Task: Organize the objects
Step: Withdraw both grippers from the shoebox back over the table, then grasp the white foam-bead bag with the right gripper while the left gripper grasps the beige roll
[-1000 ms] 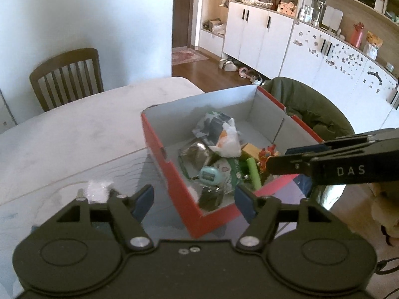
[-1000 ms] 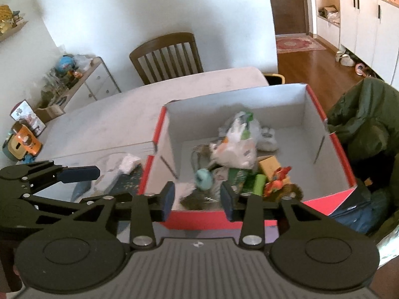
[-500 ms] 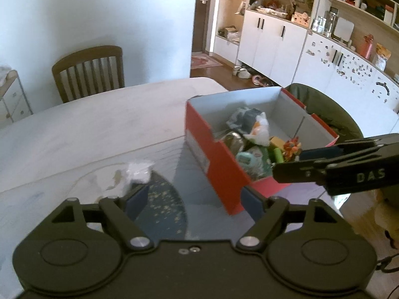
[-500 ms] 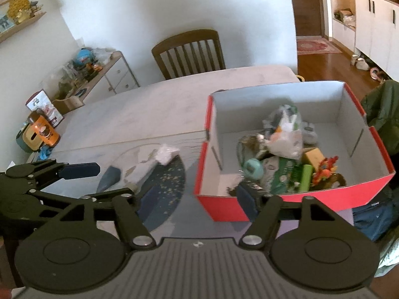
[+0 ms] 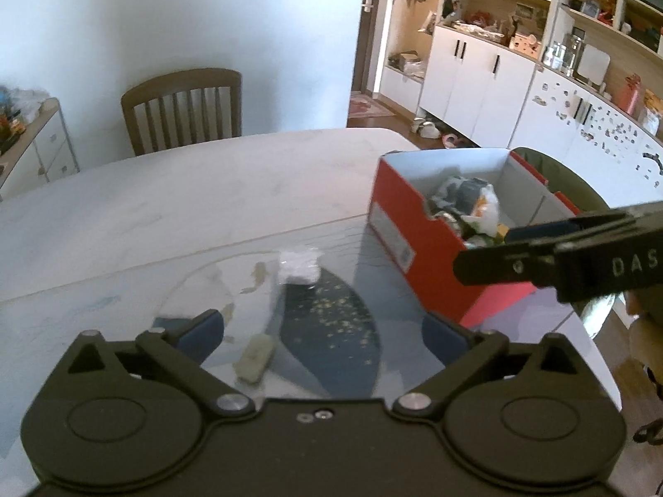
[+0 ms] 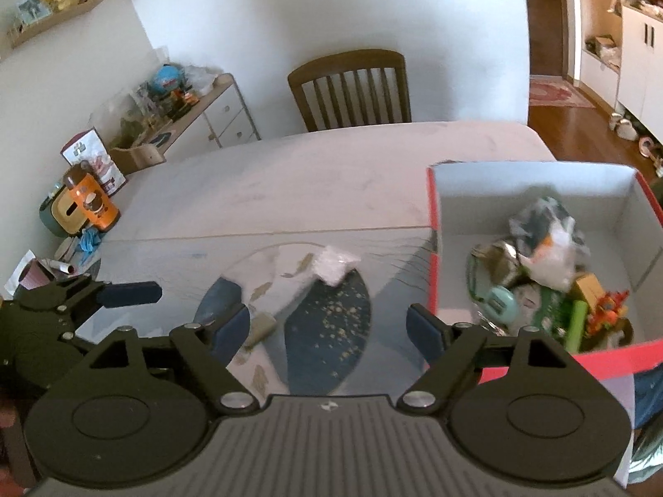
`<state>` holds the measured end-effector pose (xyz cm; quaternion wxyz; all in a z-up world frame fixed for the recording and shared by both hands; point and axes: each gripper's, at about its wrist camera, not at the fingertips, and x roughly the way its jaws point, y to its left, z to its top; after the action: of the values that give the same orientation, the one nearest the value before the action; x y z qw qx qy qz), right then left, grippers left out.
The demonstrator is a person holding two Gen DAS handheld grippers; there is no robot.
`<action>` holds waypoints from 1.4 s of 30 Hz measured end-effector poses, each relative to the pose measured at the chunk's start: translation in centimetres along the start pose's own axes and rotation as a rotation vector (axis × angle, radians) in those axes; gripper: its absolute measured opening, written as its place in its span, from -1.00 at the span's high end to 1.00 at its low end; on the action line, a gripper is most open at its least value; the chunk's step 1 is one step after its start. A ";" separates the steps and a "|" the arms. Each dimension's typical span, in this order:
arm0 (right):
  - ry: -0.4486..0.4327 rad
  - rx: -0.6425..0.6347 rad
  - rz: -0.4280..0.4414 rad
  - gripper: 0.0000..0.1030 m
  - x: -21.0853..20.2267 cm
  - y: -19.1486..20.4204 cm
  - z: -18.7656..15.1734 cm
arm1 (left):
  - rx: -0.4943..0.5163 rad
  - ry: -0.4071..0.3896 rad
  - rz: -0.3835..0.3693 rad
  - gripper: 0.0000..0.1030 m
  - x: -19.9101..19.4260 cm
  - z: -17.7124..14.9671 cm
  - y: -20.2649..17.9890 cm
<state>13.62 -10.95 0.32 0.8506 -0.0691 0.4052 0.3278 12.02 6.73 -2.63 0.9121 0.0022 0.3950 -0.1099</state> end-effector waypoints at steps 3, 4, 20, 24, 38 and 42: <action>0.004 -0.013 -0.001 -0.61 1.4 1.0 0.7 | -0.004 0.011 0.013 -0.98 0.5 -0.3 1.3; 0.004 -0.018 -0.001 -0.61 1.8 1.3 0.9 | -0.005 0.016 0.019 -0.98 0.7 -0.4 1.7; 0.100 -0.068 -0.074 -0.61 11.3 3.7 4.1 | -0.018 0.083 0.023 -0.98 5.9 -2.3 6.7; 0.133 -0.065 -0.088 -0.60 13.7 3.7 4.6 | -0.008 0.090 0.022 -0.98 7.1 -2.6 6.9; 0.219 -0.002 -0.168 -0.60 20.4 2.6 5.2 | 0.038 0.108 0.022 -0.98 10.9 -2.9 6.9; 0.238 0.039 -0.183 -0.60 22.0 2.2 5.6 | 0.055 0.113 0.024 -0.97 11.6 -3.2 6.6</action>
<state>25.90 3.90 -11.82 0.8242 -0.1276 0.5013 0.2304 18.79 11.16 -13.74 0.8892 0.0383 0.4426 -0.1096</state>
